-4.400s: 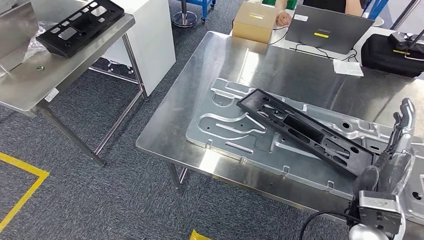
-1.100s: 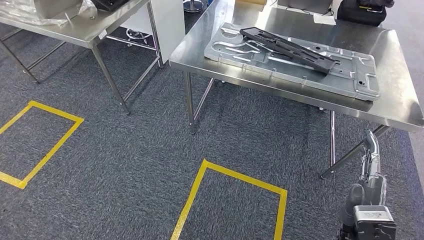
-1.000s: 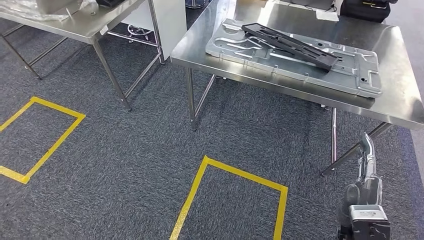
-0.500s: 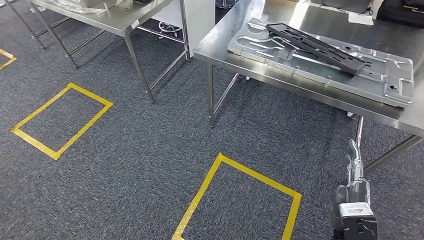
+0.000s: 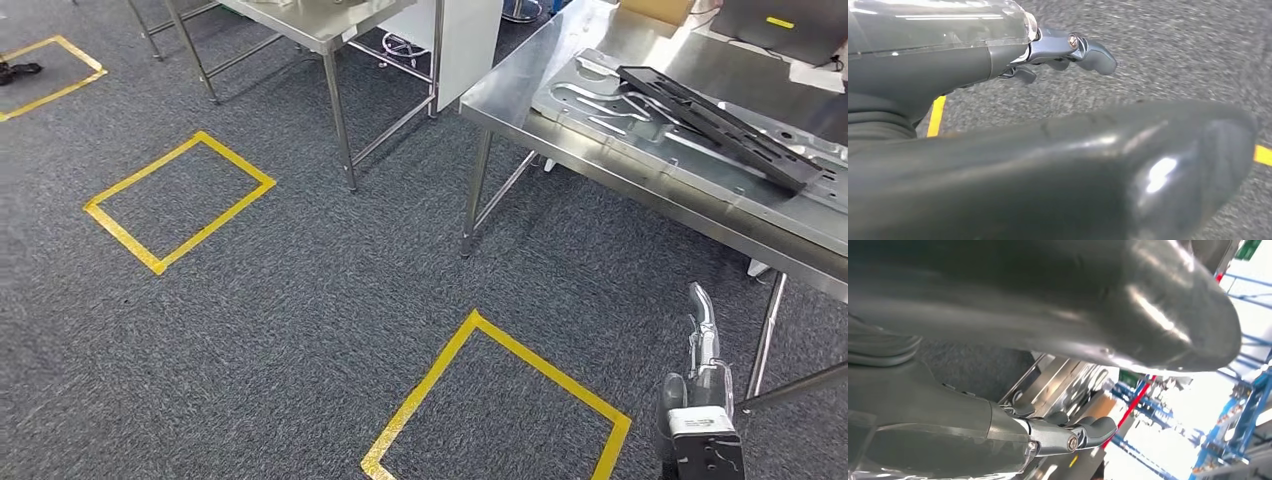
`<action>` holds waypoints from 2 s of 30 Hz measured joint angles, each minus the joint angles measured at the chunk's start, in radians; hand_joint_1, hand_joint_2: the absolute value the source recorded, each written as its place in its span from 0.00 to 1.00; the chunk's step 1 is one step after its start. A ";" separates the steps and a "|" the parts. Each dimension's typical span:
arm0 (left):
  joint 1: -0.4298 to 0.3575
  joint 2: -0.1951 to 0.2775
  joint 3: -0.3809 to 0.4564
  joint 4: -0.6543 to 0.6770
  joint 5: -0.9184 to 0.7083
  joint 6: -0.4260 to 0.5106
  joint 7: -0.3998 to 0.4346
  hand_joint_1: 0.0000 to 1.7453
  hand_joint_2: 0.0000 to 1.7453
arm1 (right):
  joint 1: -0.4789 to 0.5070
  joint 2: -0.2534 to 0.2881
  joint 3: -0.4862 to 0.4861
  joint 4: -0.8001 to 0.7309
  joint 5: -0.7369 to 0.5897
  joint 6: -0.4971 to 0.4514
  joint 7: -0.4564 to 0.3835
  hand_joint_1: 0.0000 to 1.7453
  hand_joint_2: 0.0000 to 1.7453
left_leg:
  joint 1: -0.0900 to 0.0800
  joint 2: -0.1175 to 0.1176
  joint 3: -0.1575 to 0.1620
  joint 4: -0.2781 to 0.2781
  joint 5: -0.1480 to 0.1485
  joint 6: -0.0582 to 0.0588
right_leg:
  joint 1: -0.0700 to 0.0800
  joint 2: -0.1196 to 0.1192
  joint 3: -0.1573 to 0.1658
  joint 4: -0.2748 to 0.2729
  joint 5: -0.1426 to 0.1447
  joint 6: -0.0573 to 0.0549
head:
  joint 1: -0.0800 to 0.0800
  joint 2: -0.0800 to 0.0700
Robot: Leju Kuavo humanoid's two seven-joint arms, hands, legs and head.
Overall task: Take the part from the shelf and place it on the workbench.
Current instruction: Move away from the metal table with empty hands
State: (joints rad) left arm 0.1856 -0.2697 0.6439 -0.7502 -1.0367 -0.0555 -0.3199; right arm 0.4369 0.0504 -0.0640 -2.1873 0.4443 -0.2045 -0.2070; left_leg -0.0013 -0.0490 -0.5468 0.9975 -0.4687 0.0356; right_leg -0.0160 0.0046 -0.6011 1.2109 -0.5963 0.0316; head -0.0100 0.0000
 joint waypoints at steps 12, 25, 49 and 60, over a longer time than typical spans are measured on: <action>-0.008 -0.024 0.067 -0.012 -0.053 -0.015 -0.018 0.00 0.00 | 0.027 0.004 0.016 0.001 0.018 -0.003 0.000 0.00 0.00 | 0.006 0.034 -0.136 0.254 -0.120 -0.053 | -0.001 -0.025 0.095 -0.232 0.093 -0.046 | -0.008 0.000; -0.015 -0.040 0.121 -0.023 -0.125 -0.010 -0.032 0.00 0.00 | 0.049 0.007 0.032 -0.001 0.037 -0.005 -0.010 0.00 0.00 | 0.009 0.054 -0.002 -0.006 0.004 -0.011 | 0.000 -0.046 0.070 -0.122 0.002 0.003 | -0.004 0.000; -0.052 -0.055 0.273 -0.026 -0.214 -0.057 -0.083 0.00 0.00 | 0.012 -0.023 0.199 0.016 0.050 -0.074 -0.010 0.00 0.00 | 0.005 0.100 -0.007 0.033 -0.015 -0.049 | 0.008 -0.099 0.092 -0.212 0.077 -0.038 | -0.008 0.000; -0.067 -0.066 0.320 -0.031 -0.253 -0.063 -0.097 0.00 0.00 | -0.008 -0.079 0.253 0.038 0.028 -0.100 0.029 0.00 0.00 | 0.008 0.004 -0.002 -0.010 0.011 -0.013 | -0.001 -0.006 -0.046 0.074 -0.047 0.003 | -0.007 0.000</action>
State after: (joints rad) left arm 0.1191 -0.3356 0.9637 -0.7816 -1.2896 -0.1182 -0.4169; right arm 0.4289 -0.0285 0.1887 -2.1489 0.4725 -0.3041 -0.1779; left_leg 0.0062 -0.0452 -0.5484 0.9877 -0.4572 0.0226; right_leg -0.0172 -0.0014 -0.6467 1.2853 -0.6431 0.0349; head -0.0168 0.0000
